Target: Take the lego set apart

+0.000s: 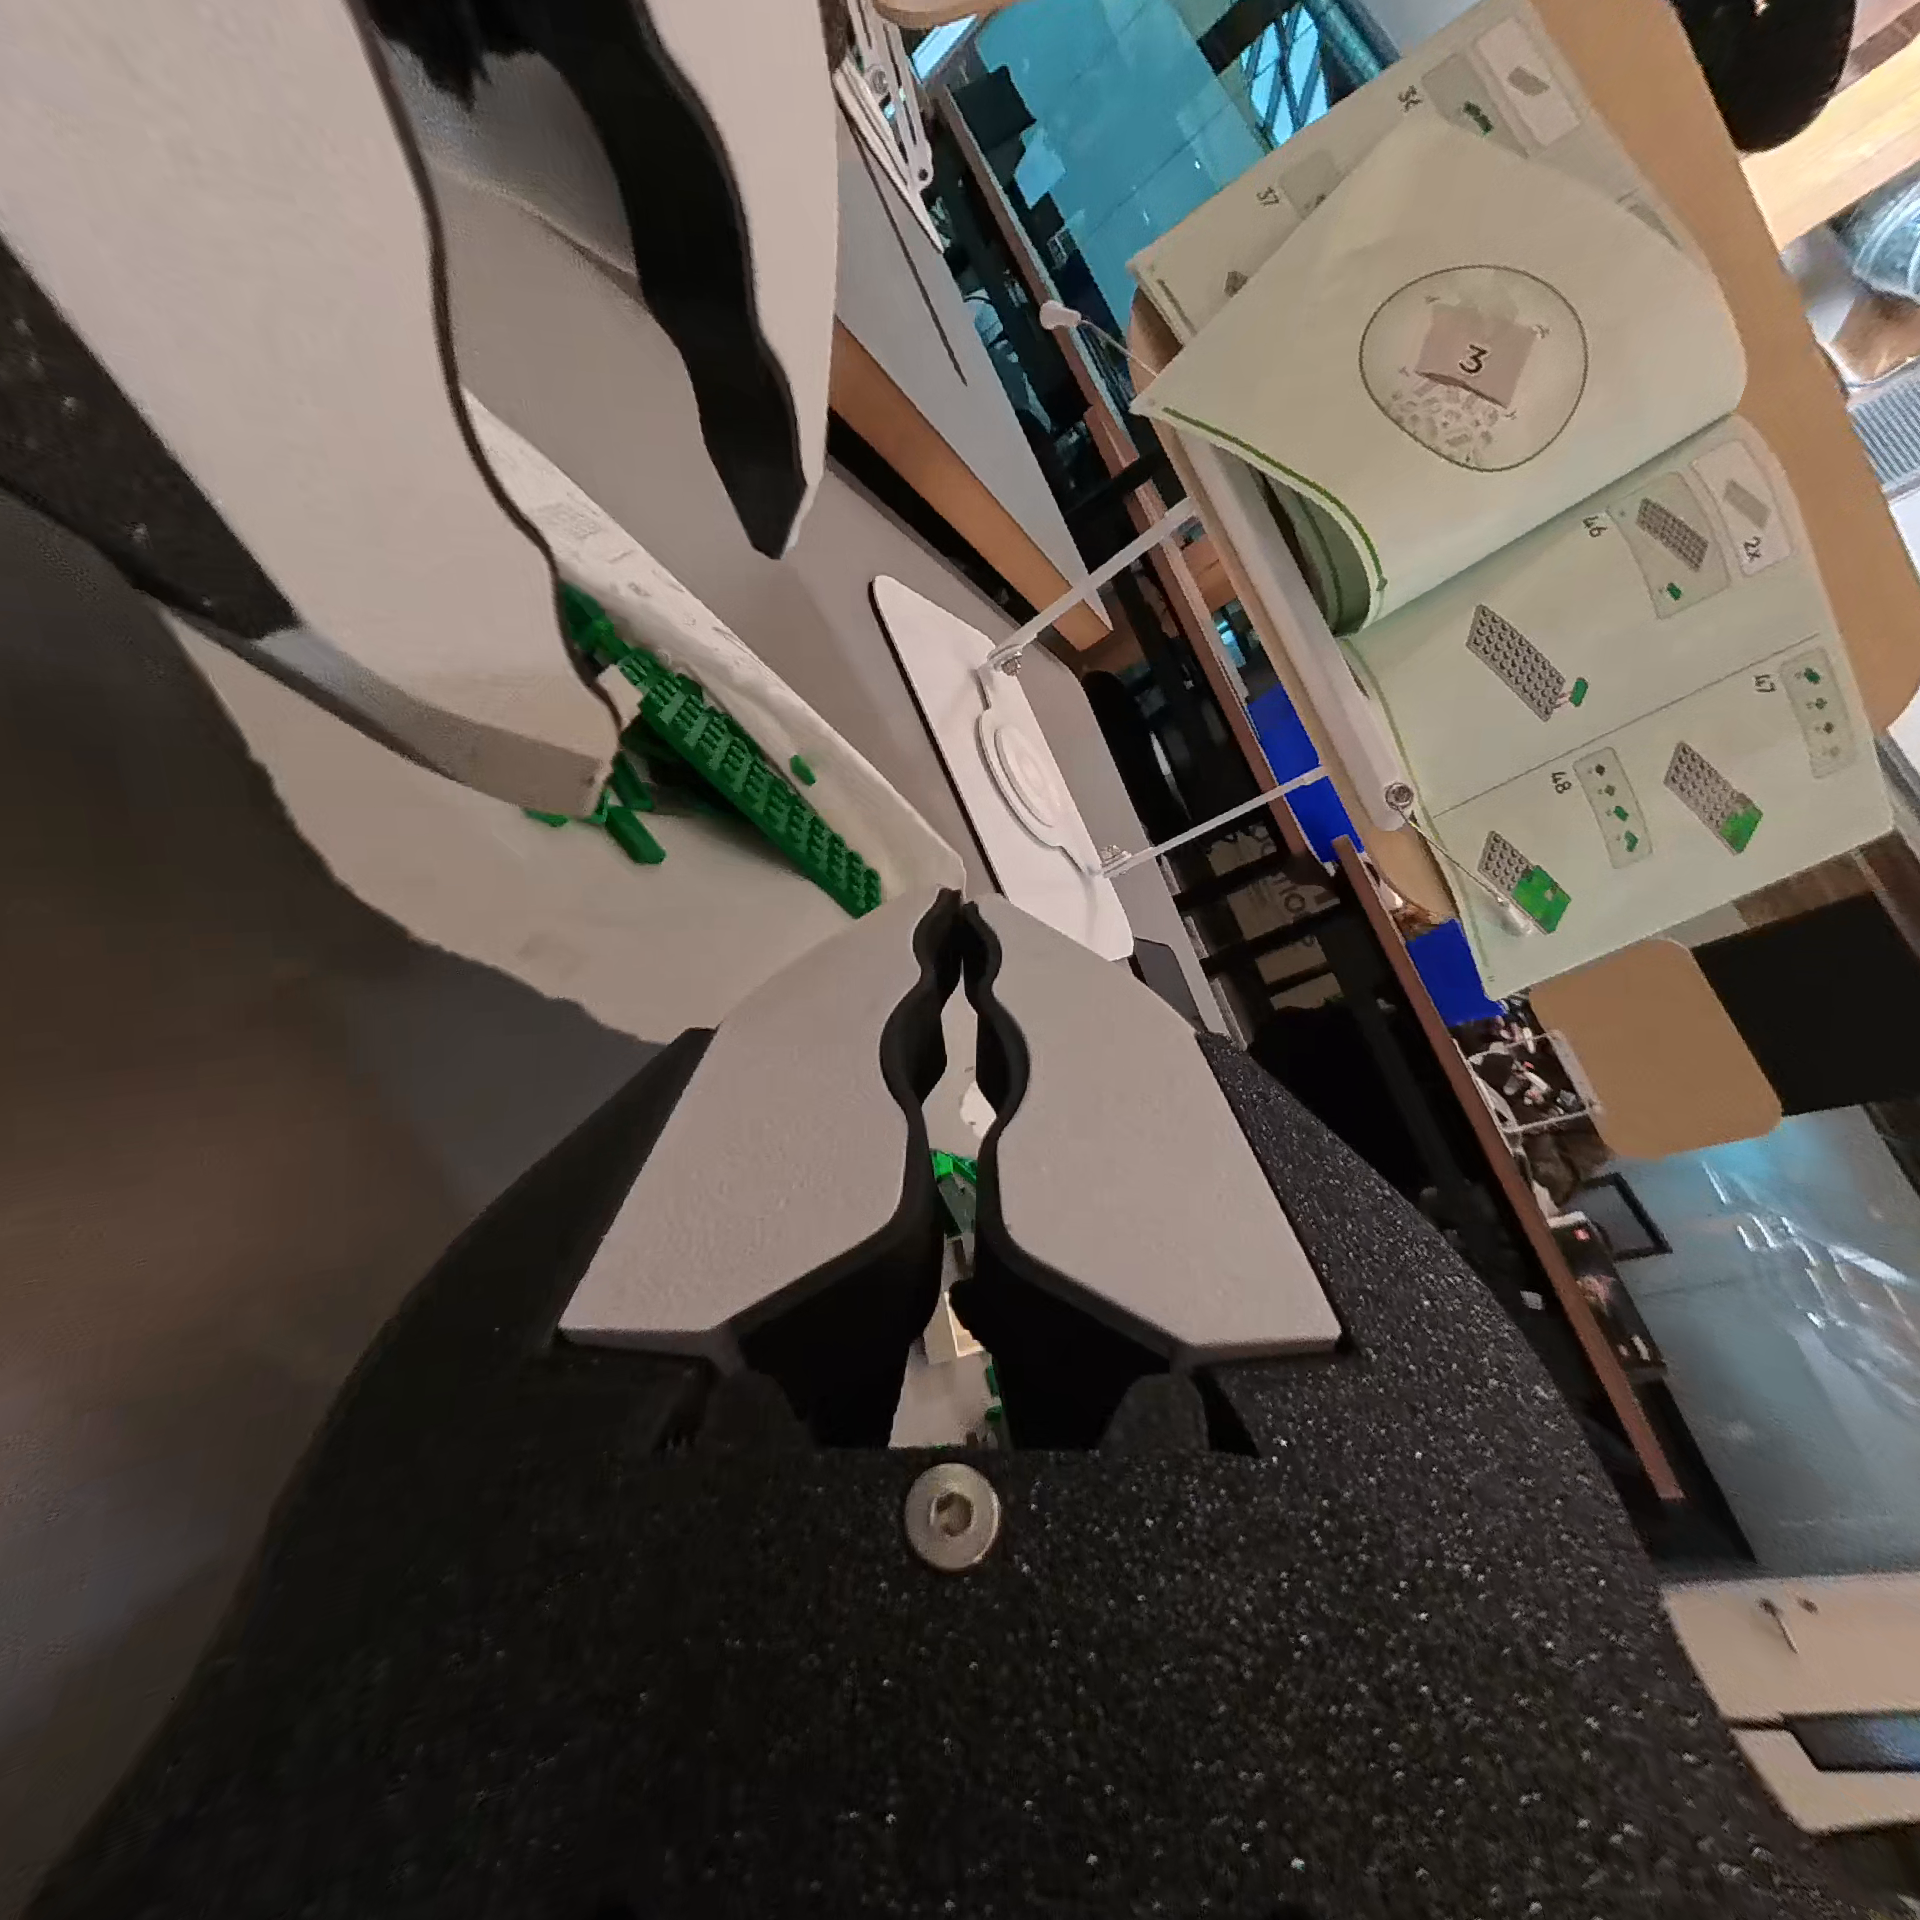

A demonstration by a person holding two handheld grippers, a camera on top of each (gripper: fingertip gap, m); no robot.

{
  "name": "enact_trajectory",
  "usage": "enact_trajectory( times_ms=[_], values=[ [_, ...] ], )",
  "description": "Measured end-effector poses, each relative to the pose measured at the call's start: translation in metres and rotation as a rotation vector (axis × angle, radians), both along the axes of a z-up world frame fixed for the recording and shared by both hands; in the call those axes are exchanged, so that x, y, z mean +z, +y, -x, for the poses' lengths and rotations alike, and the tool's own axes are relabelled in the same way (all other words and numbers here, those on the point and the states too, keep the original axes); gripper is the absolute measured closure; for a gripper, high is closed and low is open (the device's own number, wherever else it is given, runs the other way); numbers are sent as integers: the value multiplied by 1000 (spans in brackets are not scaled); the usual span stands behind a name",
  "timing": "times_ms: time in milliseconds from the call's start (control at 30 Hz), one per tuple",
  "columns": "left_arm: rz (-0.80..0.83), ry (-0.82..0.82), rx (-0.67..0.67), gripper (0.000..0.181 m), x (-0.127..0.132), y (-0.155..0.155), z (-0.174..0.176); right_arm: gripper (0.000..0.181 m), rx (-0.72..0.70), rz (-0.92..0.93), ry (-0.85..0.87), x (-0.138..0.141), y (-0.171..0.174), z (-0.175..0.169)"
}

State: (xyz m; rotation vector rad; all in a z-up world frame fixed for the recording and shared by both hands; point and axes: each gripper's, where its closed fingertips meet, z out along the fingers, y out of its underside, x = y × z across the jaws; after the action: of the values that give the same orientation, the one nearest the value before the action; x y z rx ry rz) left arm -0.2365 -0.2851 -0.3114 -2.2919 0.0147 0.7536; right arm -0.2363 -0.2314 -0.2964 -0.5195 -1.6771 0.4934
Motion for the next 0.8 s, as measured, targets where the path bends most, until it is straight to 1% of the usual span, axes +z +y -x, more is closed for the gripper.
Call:
enact_trajectory(
  times_ms=[33,100,167,267,367,400,467,567,667,800],
  values=[
    [1,8,2,132,0,0,1,181,4,2,3,0,0,0],
    [22,16,14,145,-1,-1,7,181,11,9,10,1,0,-1],
    [52,27,24,162,-1,-1,13,181,21,32,3,1,0,-2],
    [27,26,64,181,9,8,22,181,9,105,47,6,4,-2],
    [3,0,136,181,21,18,35,158,-19,213,70,17,14,-3],
    [2,-19,158,181,23,20,39,153,-27,249,65,19,19,-5],
    [-6,-78,196,181,26,26,45,150,-32,321,65,23,28,-10],
    [-31,-208,226,181,27,32,51,147,-53,426,72,24,51,-23],
    [-61,-333,242,181,30,31,48,147,-103,462,122,28,87,-41],
    [-64,-367,259,181,34,21,53,148,-191,536,178,30,140,-64]
  ],
)
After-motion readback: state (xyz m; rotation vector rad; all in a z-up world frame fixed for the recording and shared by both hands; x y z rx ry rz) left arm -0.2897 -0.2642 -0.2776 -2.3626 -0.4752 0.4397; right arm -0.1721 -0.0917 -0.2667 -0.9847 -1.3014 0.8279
